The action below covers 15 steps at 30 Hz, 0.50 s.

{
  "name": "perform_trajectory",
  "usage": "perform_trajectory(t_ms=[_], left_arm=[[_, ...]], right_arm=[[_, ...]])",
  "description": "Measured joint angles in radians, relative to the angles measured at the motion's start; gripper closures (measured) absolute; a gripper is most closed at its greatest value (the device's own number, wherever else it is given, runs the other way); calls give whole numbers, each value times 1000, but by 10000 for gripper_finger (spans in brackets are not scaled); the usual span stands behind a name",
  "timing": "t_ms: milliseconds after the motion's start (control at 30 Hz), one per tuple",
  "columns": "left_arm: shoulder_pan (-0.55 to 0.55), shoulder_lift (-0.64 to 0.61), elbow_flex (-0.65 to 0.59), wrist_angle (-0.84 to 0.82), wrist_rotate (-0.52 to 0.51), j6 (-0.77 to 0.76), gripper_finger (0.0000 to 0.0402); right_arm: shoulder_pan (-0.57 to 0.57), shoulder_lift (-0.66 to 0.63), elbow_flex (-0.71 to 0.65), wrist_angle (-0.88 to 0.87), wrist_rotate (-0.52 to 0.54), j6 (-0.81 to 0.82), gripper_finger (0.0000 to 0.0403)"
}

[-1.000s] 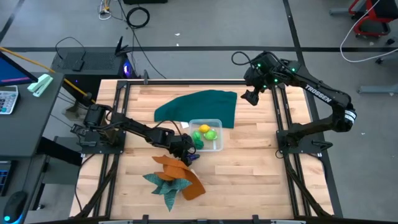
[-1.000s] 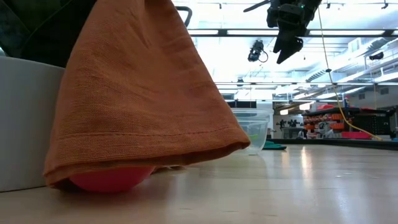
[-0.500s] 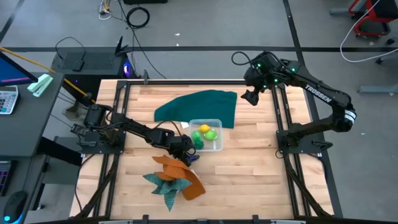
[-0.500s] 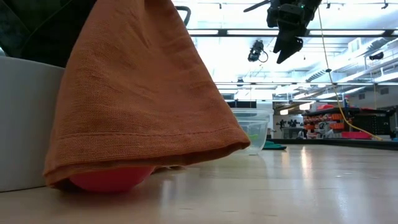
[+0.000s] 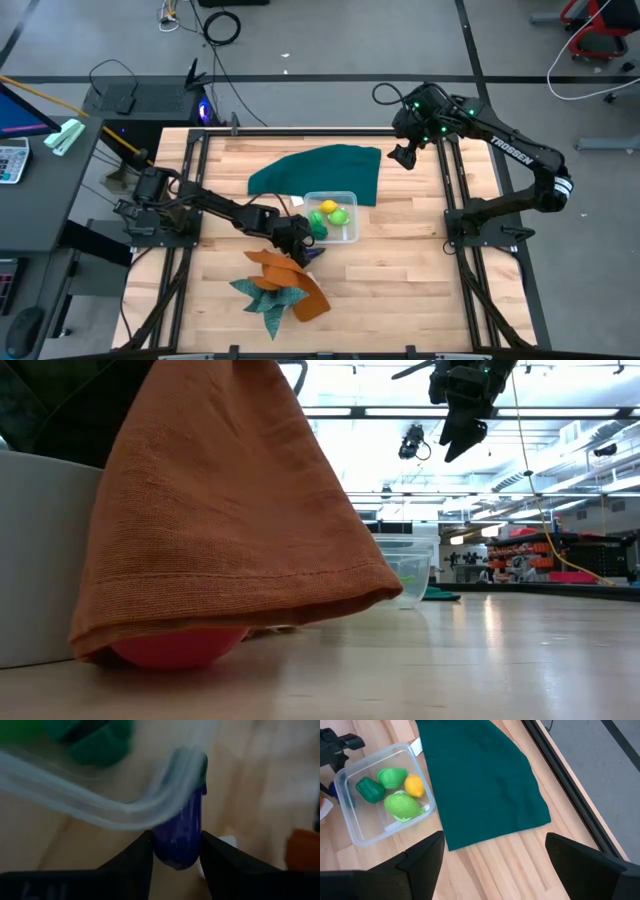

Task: Pick and placing Produce into tupperware
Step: Put the eggplant into the bin

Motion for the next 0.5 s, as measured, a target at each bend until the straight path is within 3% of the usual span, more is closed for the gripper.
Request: perform_trajectory(t_ms=[233,500], left_arm=[[-3,-1,33,6,135,50,244],[8,-2,102,-41,155,131,256]], right_arm=[[0,0,0,0,0,-5,96],[0,0,0,0,0,-6,96]])
